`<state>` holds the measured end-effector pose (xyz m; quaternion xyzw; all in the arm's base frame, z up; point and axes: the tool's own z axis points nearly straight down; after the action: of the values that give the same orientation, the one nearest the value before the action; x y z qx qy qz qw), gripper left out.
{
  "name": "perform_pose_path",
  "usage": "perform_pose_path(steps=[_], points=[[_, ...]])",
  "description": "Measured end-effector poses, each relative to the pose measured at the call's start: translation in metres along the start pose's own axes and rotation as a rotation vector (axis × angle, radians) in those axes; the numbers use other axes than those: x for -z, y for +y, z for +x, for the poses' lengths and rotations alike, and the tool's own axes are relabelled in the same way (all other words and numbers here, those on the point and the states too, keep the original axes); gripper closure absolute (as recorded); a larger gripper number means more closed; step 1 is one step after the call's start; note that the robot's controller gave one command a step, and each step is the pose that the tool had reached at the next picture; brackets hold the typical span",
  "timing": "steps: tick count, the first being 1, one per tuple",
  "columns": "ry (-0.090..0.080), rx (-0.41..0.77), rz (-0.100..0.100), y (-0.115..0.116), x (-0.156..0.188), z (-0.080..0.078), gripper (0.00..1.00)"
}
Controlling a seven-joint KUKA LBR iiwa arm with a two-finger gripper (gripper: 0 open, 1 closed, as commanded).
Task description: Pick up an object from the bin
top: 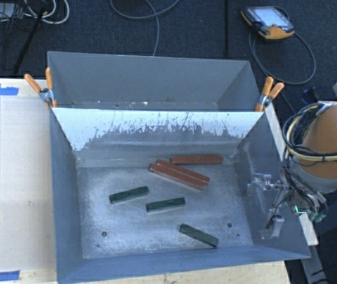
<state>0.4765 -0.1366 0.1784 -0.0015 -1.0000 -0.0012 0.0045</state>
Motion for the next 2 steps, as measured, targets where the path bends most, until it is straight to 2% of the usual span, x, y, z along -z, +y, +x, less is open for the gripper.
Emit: perform_pose_path(steps=[2], points=[[-0.011,0.008,0.003,0.0018,0.0013,-0.003,0.0]])
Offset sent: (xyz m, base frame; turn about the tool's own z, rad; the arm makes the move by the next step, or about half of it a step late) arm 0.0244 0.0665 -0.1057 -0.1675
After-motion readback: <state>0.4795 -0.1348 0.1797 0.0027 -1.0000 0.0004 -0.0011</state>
